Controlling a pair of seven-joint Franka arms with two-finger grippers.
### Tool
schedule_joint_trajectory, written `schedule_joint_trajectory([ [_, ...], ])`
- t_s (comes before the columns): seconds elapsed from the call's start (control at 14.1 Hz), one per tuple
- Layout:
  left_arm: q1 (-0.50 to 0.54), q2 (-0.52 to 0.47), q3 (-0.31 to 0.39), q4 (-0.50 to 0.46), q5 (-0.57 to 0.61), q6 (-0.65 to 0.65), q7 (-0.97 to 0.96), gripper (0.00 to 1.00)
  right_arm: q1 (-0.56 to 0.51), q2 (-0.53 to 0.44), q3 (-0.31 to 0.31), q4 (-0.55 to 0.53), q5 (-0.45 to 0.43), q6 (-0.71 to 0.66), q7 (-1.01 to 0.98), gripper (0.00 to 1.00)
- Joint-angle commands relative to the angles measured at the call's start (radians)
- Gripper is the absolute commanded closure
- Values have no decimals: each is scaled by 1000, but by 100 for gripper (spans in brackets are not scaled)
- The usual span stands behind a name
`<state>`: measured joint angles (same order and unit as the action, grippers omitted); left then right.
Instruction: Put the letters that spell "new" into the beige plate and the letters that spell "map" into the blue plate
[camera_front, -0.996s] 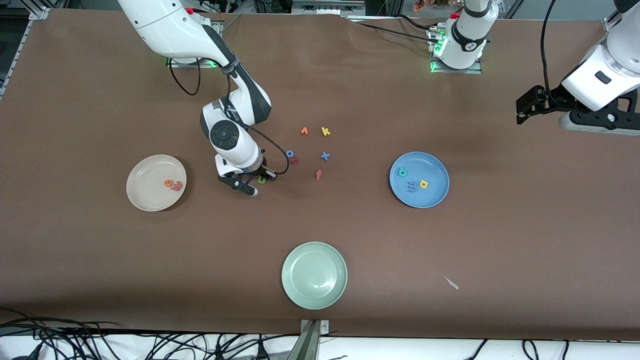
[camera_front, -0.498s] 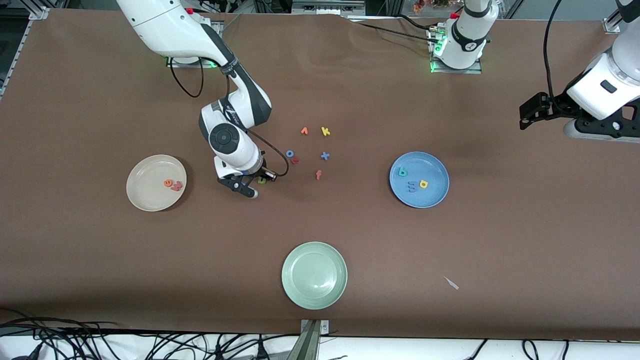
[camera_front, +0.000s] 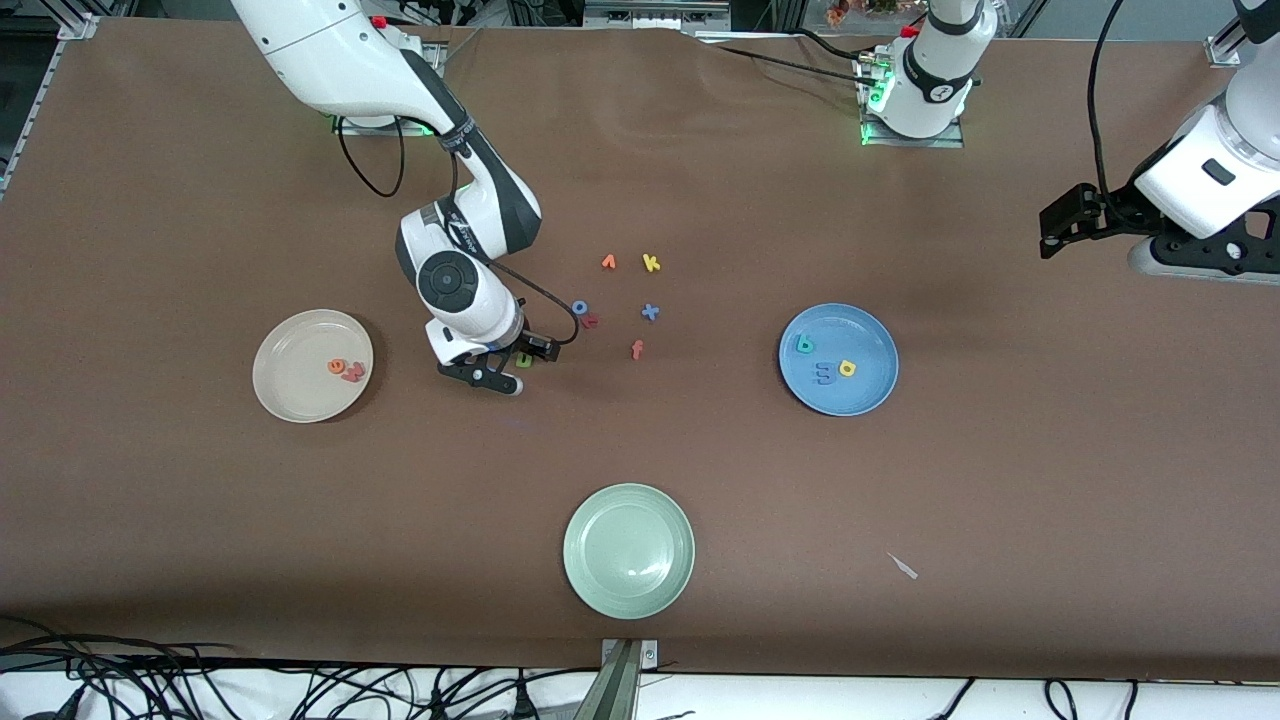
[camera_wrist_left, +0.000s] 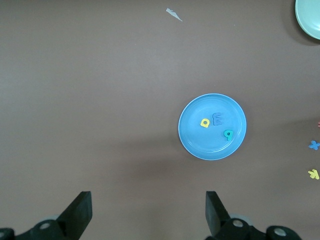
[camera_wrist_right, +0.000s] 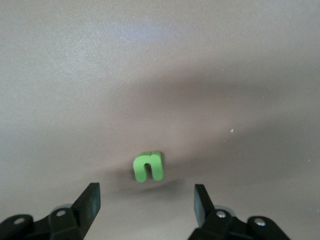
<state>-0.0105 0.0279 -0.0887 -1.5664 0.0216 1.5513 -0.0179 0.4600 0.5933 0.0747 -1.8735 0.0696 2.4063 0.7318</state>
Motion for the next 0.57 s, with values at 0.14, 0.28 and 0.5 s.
schedule_joint_trajectory([
  [0.14, 4, 15, -5, 34, -6, -25, 9, 0, -9, 3, -4, -4, -7, -4, -84, 18],
  [0.28, 4, 15, -5, 34, -6, -25, 9, 0, -20, 7, -4, -1, -8, 1, -87, 20],
  [0.5, 0, 15, -5, 34, -6, -25, 7, 0, -17, 11, -4, -3, -8, 8, -88, 25],
])
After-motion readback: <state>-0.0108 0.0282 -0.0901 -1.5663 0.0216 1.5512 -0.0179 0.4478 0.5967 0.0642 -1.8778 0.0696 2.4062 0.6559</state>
